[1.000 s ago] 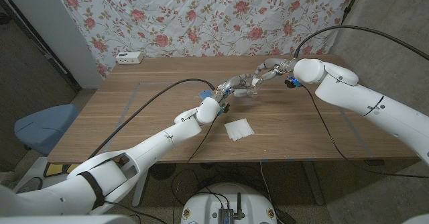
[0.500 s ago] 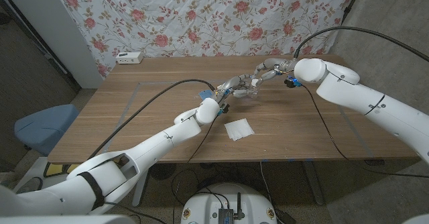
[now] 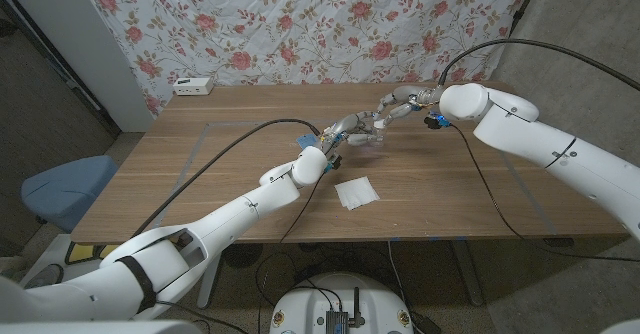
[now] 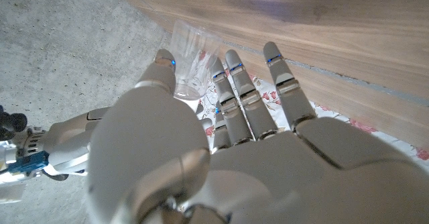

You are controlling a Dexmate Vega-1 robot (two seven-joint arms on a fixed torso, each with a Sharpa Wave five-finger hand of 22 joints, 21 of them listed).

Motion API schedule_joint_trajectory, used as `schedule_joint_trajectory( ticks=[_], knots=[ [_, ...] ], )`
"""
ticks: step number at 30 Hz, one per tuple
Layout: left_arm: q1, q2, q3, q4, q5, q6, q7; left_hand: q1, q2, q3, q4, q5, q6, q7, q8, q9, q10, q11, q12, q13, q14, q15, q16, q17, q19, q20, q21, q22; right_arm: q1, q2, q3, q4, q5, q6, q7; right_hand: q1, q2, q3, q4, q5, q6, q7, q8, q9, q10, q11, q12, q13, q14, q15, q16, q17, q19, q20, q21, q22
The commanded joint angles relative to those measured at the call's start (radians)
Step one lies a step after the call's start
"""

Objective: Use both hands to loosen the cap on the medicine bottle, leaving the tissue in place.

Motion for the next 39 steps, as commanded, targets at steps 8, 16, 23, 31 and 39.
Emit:
schedule_joint_trajectory(
  ticks=[8, 16, 23, 31, 39],
  knots=[
    [-0.002, -0.003, 0.002, 0.008, 0.000, -0.001, 0.004, 0.002, 0.011, 0.013, 0.000, 0.007, 0.005, -0.012, -0.001, 0.002, 0.023, -0.019, 0.007, 0.005, 0.016, -0.073, 0.001, 0.003, -0.004, 0.001, -0.001, 0.004, 0.006, -0.011, 0.011, 0.007, 0.049, 0.010, 0.020, 0.011, -0.035, -0.019, 0.007, 0.003, -0.103, 0.007, -0.075, -0.033, -0.010, 0.012, -0.004, 0.001, -0.010, 0.015, -0.008, -0.003, -0.007, 0.009, -0.001, 0.002],
    [-0.005, 0.002, 0.003, 0.009, 0.018, -0.008, 0.023, 0.003, 0.011, 0.016, -0.002, 0.008, 0.004, -0.012, -0.002, 0.002, 0.026, -0.017, 0.008, 0.005, 0.019, -0.079, 0.001, 0.002, -0.005, 0.000, -0.001, 0.004, -0.002, -0.027, 0.034, -0.015, 0.074, -0.008, 0.010, -0.044, -0.068, -0.061, 0.027, -0.009, -0.158, 0.012, -0.132, -0.062, -0.041, 0.065, -0.010, 0.002, -0.019, 0.036, -0.009, 0.000, -0.014, 0.026, -0.001, 0.003],
    [-0.009, 0.004, 0.004, 0.018, 0.035, -0.027, 0.043, 0.007, 0.010, 0.020, -0.006, 0.008, 0.003, -0.011, -0.002, 0.002, 0.029, -0.020, 0.008, 0.005, 0.021, -0.083, 0.001, 0.002, -0.005, -0.003, -0.001, 0.004, -0.010, -0.041, 0.047, -0.033, 0.090, -0.024, -0.003, -0.100, -0.093, -0.096, 0.043, -0.025, -0.188, 0.072, -0.159, -0.074, -0.051, 0.100, -0.006, 0.003, -0.023, 0.058, -0.009, 0.001, -0.016, 0.037, 0.000, 0.003],
    [-0.012, 0.003, 0.005, 0.041, 0.062, -0.076, 0.084, 0.012, 0.007, 0.023, -0.010, 0.008, 0.008, -0.007, 0.000, 0.002, 0.034, -0.019, 0.009, 0.005, 0.022, -0.086, 0.000, 0.001, -0.004, -0.006, 0.000, 0.004, -0.009, -0.048, 0.040, -0.058, 0.079, -0.062, -0.022, -0.165, -0.103, -0.130, 0.065, -0.036, -0.228, 0.120, -0.185, -0.080, -0.055, 0.120, -0.003, 0.004, -0.020, 0.071, -0.006, 0.003, 0.014, 0.046, 0.009, 0.004],
    [-0.006, 0.000, 0.003, 0.058, 0.079, -0.117, 0.116, 0.013, 0.004, 0.025, -0.013, 0.008, 0.010, -0.007, 0.000, 0.002, 0.037, -0.019, 0.010, 0.005, 0.021, -0.089, -0.002, 0.001, -0.004, -0.009, 0.000, 0.004, -0.008, -0.058, 0.032, -0.087, 0.059, -0.092, -0.038, -0.219, -0.112, -0.156, 0.084, -0.042, -0.231, 0.146, -0.192, -0.081, -0.042, 0.130, 0.003, 0.005, -0.005, 0.076, 0.000, 0.005, 0.026, 0.054, 0.010, 0.004]
  ],
)
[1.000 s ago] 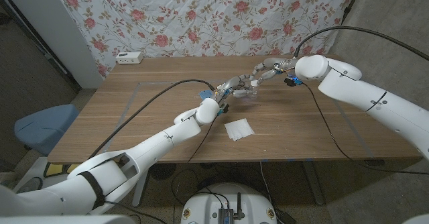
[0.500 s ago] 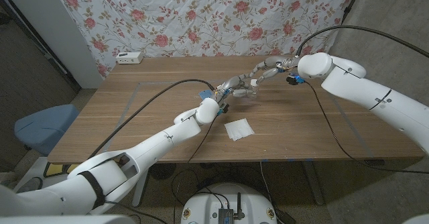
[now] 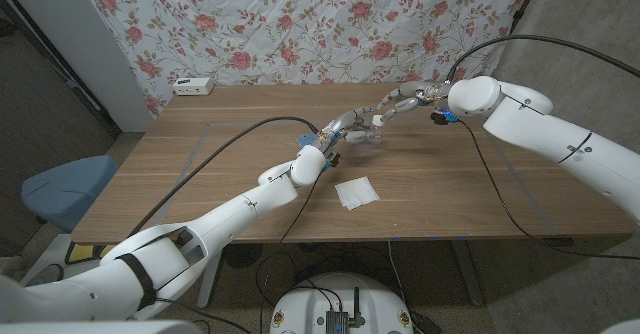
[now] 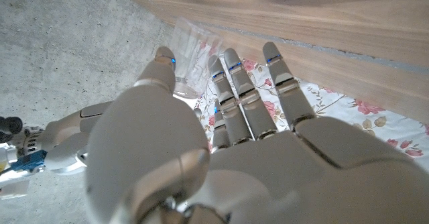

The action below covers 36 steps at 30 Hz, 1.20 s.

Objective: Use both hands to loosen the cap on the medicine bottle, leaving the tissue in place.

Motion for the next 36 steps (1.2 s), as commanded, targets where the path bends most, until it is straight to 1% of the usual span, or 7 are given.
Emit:
schedule_joint_trajectory(
  ticks=[1, 4, 8, 14, 15, 26, 36],
  knots=[
    [0.003, -0.003, 0.000, 0.036, 0.032, -0.062, 0.054, 0.011, 0.001, 0.006, -0.001, 0.003, 0.004, -0.001, 0.000, 0.002, 0.031, -0.024, 0.006, 0.004, 0.006, -0.085, -0.002, 0.001, 0.001, -0.003, -0.001, 0.004, 0.003, -0.015, -0.011, -0.041, -0.026, -0.065, -0.032, -0.027, -0.008, -0.015, 0.007, -0.004, 0.001, 0.018, -0.006, 0.002, 0.007, 0.012, 0.007, 0.002, 0.008, 0.009, 0.008, 0.003, 0.016, 0.001, 0.005, 0.004],
    [0.005, -0.007, 0.001, 0.045, 0.045, -0.079, 0.076, 0.012, 0.002, 0.009, -0.001, 0.003, 0.005, 0.000, 0.000, 0.002, 0.036, -0.023, 0.008, 0.004, 0.008, -0.087, -0.001, 0.001, -0.001, -0.005, -0.001, 0.004, 0.015, -0.019, -0.023, -0.052, -0.040, -0.080, -0.019, -0.050, -0.020, -0.029, 0.012, -0.005, -0.010, 0.038, -0.013, 0.001, 0.008, 0.013, 0.007, 0.003, 0.012, 0.012, 0.009, 0.003, 0.021, 0.002, 0.005, 0.004],
    [0.006, -0.008, 0.003, 0.051, 0.056, -0.090, 0.088, 0.012, 0.003, 0.011, -0.001, 0.003, 0.010, -0.001, 0.002, 0.002, 0.041, -0.024, 0.009, 0.004, 0.009, -0.089, -0.001, 0.001, 0.000, -0.006, -0.001, 0.004, 0.015, -0.024, -0.022, -0.062, -0.038, -0.078, -0.012, -0.075, -0.029, -0.042, 0.019, -0.004, -0.019, 0.052, -0.019, 0.001, 0.007, 0.020, 0.007, 0.003, 0.016, 0.016, 0.010, 0.003, 0.023, 0.008, 0.004, 0.004],
    [0.006, -0.010, 0.006, 0.060, 0.072, -0.108, 0.102, 0.011, 0.004, 0.012, 0.000, 0.003, 0.015, -0.001, 0.003, 0.002, 0.043, -0.025, 0.009, 0.004, 0.011, -0.087, -0.001, 0.001, -0.001, -0.006, -0.001, 0.004, 0.013, -0.031, -0.032, -0.083, -0.059, -0.083, -0.011, -0.090, -0.038, -0.051, 0.019, -0.003, -0.026, 0.063, -0.026, -0.001, 0.011, 0.029, 0.008, 0.003, 0.024, 0.025, 0.011, 0.003, 0.033, 0.014, 0.006, 0.004],
    [0.007, -0.010, 0.006, 0.060, 0.074, -0.109, 0.104, 0.010, 0.004, 0.013, 0.000, 0.003, 0.014, -0.001, 0.002, 0.002, 0.043, -0.025, 0.009, 0.004, 0.012, -0.087, 0.000, 0.001, -0.002, -0.007, -0.002, 0.004, 0.012, -0.031, -0.033, -0.089, -0.063, -0.087, -0.013, -0.095, -0.043, -0.055, 0.018, -0.003, -0.024, 0.073, -0.027, -0.002, 0.015, 0.036, 0.010, 0.004, 0.032, 0.032, 0.013, 0.002, 0.036, 0.018, 0.006, 0.004],
    [0.012, -0.005, 0.006, 0.052, 0.091, -0.118, 0.112, 0.009, 0.005, 0.016, 0.001, 0.003, 0.021, -0.003, 0.003, 0.002, 0.050, -0.026, 0.010, 0.004, 0.016, -0.088, 0.000, 0.002, -0.004, -0.009, -0.002, 0.003, 0.027, -0.031, -0.068, -0.127, -0.128, -0.129, 0.009, -0.101, -0.056, -0.060, 0.010, 0.000, -0.023, 0.071, -0.032, -0.004, 0.009, 0.043, 0.007, 0.004, 0.036, 0.049, 0.011, 0.001, 0.029, 0.039, 0.000, 0.004],
    [0.015, -0.001, 0.003, 0.044, 0.098, -0.116, 0.112, 0.008, 0.004, 0.019, 0.002, 0.003, 0.026, -0.004, 0.004, 0.001, 0.054, -0.025, 0.010, 0.004, 0.019, -0.088, 0.000, 0.001, -0.004, -0.008, -0.002, 0.003, 0.035, -0.019, -0.100, -0.138, -0.190, -0.167, 0.015, -0.092, -0.063, -0.058, -0.002, 0.003, -0.018, 0.060, -0.032, -0.004, 0.005, 0.044, 0.006, 0.004, 0.033, 0.055, 0.007, 0.000, 0.020, 0.046, -0.004, 0.004]
  ],
)
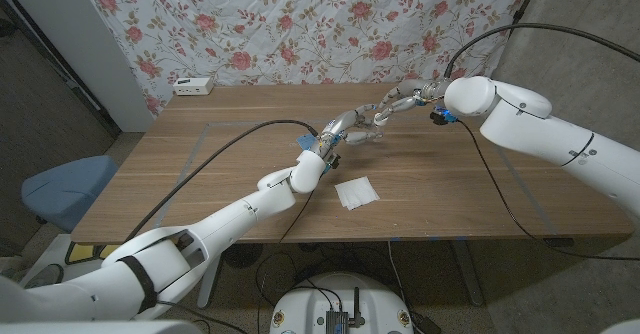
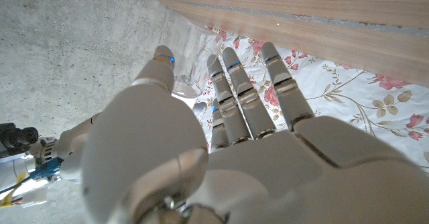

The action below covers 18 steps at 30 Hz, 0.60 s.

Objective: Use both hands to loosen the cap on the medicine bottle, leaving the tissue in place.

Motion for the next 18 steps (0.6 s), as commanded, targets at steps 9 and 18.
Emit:
schedule_joint_trajectory(
  ticks=[9, 18],
  knots=[
    [0.007, 0.005, -0.006, -0.015, 0.016, 0.002, 0.009, 0.005, 0.005, 0.010, 0.000, 0.005, 0.016, -0.001, 0.004, 0.002, 0.044, -0.033, 0.005, 0.004, 0.015, -0.088, 0.000, 0.002, -0.001, -0.003, -0.002, 0.003, 0.011, 0.018, -0.049, -0.017, -0.100, -0.056, 0.018, 0.023, -0.006, 0.009, -0.024, 0.005, 0.035, -0.019, 0.008, 0.004, -0.005, 0.006, 0.002, 0.005, -0.001, 0.009, 0.001, 0.001, -0.006, 0.004, -0.006, 0.004],
    [0.007, 0.004, -0.006, -0.012, 0.017, 0.001, 0.011, 0.004, 0.005, 0.012, 0.000, 0.005, 0.018, -0.003, 0.003, 0.002, 0.047, -0.032, 0.005, 0.004, 0.016, -0.089, -0.001, 0.001, -0.004, -0.003, -0.003, 0.003, 0.009, 0.026, -0.054, -0.015, -0.122, -0.069, 0.021, 0.038, -0.005, 0.016, -0.035, 0.007, 0.045, -0.019, 0.013, 0.007, -0.003, 0.004, 0.002, 0.005, 0.001, 0.007, 0.000, 0.001, -0.004, -0.003, -0.005, 0.004]
  ],
)
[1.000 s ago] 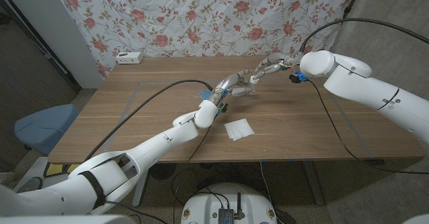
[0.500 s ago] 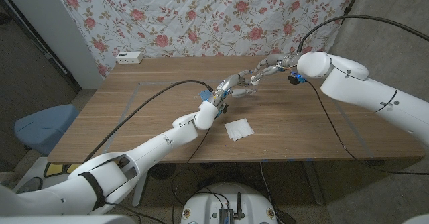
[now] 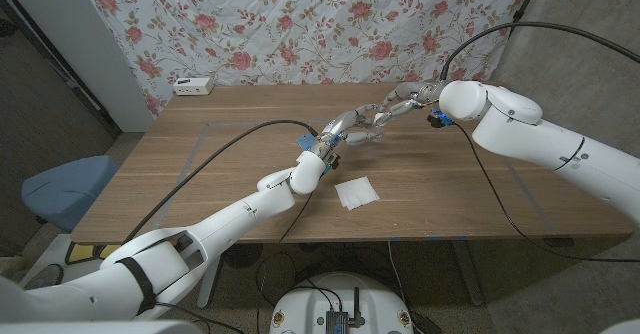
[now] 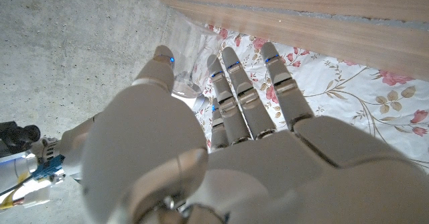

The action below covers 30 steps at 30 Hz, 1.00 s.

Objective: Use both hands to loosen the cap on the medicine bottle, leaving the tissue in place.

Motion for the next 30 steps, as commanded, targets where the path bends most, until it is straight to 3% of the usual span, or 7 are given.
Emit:
schedule_joint_trajectory(
  ticks=[1, 12, 30],
  knots=[
    [0.001, -0.001, -0.002, 0.000, 0.003, 0.002, 0.004, 0.004, 0.004, 0.013, 0.000, 0.007, 0.010, -0.005, 0.003, 0.001, 0.044, -0.036, 0.008, 0.004, 0.011, -0.084, -0.001, 0.001, -0.005, -0.005, -0.003, 0.003, 0.001, 0.011, -0.016, 0.000, -0.043, -0.026, 0.005, 0.017, 0.002, 0.007, -0.010, 0.007, 0.016, 0.001, 0.010, 0.004, -0.003, 0.004, 0.002, 0.005, 0.002, 0.006, 0.000, 0.001, -0.003, -0.003, 0.001, 0.004],
    [-0.006, -0.005, 0.000, 0.012, 0.002, -0.002, 0.002, 0.002, 0.004, 0.016, 0.000, 0.007, 0.014, -0.005, 0.003, 0.002, 0.048, -0.034, 0.008, 0.004, 0.013, -0.084, -0.001, 0.001, -0.007, -0.005, -0.004, 0.003, -0.009, 0.018, -0.011, 0.006, -0.055, -0.022, -0.008, 0.047, 0.001, 0.021, -0.030, 0.008, 0.067, -0.003, 0.035, 0.011, 0.014, 0.003, 0.007, 0.006, 0.012, 0.000, 0.001, 0.000, 0.000, -0.005, 0.002, 0.004],
    [-0.009, -0.007, 0.002, 0.014, 0.000, 0.001, -0.001, 0.000, 0.002, 0.020, 0.000, 0.007, 0.019, -0.006, 0.003, 0.002, 0.050, -0.035, 0.006, 0.003, 0.014, -0.083, -0.002, 0.001, -0.009, -0.005, -0.003, 0.003, -0.016, 0.032, -0.007, 0.022, -0.062, -0.008, -0.022, 0.060, 0.003, 0.032, -0.034, 0.007, 0.106, -0.017, 0.059, 0.021, 0.032, -0.001, 0.011, 0.007, 0.028, -0.008, 0.005, 0.003, 0.005, -0.010, 0.003, 0.004]
  ],
)
